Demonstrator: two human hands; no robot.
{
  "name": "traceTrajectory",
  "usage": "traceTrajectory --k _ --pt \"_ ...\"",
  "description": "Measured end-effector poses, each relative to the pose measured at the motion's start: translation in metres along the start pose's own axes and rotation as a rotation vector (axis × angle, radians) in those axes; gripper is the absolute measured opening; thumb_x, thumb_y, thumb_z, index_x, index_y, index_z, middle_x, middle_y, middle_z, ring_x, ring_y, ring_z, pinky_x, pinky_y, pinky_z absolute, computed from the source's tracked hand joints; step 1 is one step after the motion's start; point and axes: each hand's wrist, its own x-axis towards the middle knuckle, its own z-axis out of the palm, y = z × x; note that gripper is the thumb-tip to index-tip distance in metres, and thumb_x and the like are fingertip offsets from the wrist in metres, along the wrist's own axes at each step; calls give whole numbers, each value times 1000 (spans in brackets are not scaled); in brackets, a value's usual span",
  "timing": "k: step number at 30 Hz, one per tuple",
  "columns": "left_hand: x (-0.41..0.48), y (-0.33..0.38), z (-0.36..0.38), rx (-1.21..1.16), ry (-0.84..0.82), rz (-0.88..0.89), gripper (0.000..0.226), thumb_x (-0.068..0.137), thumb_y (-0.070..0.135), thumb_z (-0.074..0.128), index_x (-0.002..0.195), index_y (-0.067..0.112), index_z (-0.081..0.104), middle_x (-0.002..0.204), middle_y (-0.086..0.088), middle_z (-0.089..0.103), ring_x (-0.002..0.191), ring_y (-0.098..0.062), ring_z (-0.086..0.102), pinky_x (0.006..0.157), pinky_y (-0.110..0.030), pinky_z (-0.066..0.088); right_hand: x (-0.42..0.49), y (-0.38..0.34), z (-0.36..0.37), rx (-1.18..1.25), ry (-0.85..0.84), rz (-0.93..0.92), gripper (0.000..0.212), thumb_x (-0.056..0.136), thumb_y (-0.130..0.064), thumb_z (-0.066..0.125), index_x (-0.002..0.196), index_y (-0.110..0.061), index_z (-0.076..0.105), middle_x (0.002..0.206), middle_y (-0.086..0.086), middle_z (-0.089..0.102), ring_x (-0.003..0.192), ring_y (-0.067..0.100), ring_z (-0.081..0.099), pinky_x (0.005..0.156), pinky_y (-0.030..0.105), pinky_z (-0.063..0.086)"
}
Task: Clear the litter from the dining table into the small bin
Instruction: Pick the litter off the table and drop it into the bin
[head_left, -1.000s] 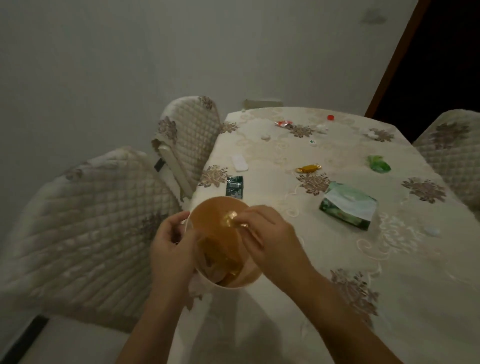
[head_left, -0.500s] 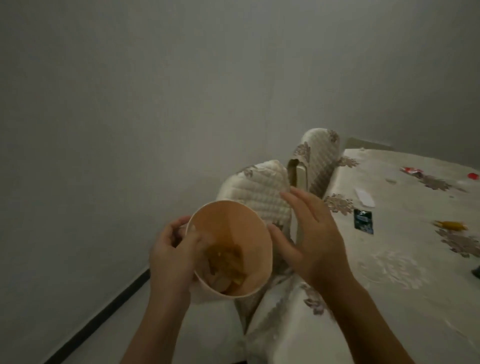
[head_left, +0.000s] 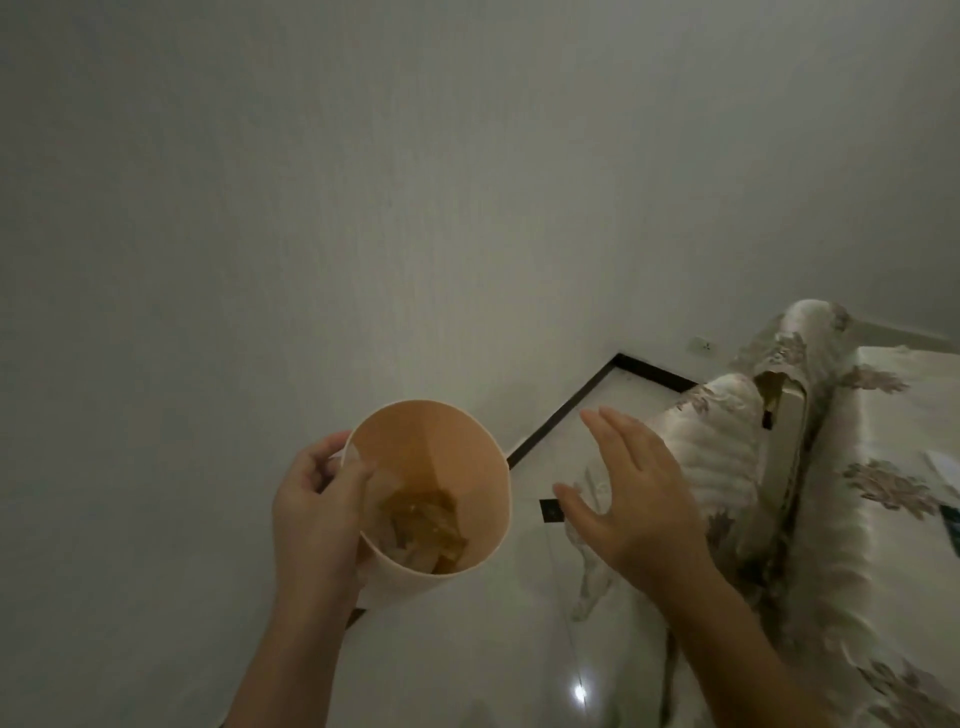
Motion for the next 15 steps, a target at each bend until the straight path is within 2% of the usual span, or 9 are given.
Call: traceTrajectory --k 4,7,12,15 --pt "63 -9 16 -9 -11 -10 20 81 9 58 93 25 61 86 2 61 78 -17 58 58 -31 46 48 11 44 -14 16 -11 67 76 -46 54 132 -16 35 133 11 49 126 26 40 103 45 37" --pt "120 -13 46 -21 -45 -4 22 81 8 58 96 22 60 86 -1 62 79 -19 59 59 -31 46 96 26 73 -56 31 26 70 75 -41 65 133 -16 34 134 11 48 127 27 38 105 46 35" --pt "218 -13 117 2 -137 10 20 80 10 59 85 28 61 86 -3 62 81 -23 60 64 -34 49 186 63 109 -107 60 128 69 74 -55 42 133 -20 31 136 10 47 127 27 38 106 44 33" --pt "265 -9 164 8 -203 21 21 80 10 60 92 26 63 86 -4 61 81 -23 59 65 -35 49 230 87 118 -134 86 190 70 74 -56 39 134 -22 28 137 9 46 128 28 37 106 44 31"
